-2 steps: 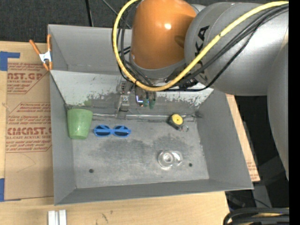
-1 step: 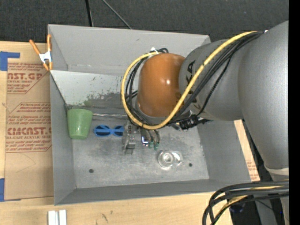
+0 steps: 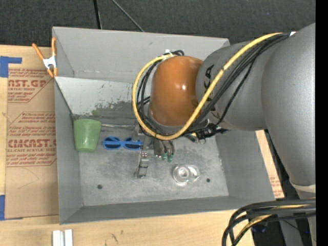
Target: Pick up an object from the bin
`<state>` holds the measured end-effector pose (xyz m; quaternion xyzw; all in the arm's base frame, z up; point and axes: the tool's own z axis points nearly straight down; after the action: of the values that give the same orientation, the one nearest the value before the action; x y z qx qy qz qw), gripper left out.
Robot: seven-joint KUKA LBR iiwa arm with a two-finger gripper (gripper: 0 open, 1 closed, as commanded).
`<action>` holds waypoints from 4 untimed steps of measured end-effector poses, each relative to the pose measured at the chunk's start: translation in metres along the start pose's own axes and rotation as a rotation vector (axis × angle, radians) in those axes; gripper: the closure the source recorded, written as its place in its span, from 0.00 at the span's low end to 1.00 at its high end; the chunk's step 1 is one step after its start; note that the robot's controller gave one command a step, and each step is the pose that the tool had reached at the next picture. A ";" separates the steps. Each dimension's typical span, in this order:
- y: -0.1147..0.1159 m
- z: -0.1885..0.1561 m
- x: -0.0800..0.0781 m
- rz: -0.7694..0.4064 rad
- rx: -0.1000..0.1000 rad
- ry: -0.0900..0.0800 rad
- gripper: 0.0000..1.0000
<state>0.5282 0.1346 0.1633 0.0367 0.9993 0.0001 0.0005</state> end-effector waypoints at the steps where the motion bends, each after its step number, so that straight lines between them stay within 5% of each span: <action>1: -0.010 0.098 -0.061 0.040 0.000 0.001 0.00; 2: -0.009 0.093 -0.061 0.039 -0.002 0.001 1.00; 3: -0.021 -0.028 -0.035 0.053 -0.003 -0.007 1.00; 4: -0.021 -0.023 -0.034 0.052 -0.001 -0.001 0.00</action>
Offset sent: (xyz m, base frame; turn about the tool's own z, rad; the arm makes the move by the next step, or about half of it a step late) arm 0.0600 -0.0147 -0.0933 0.0394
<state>0.5608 0.1114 0.1862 0.0629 0.9980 0.0007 0.0009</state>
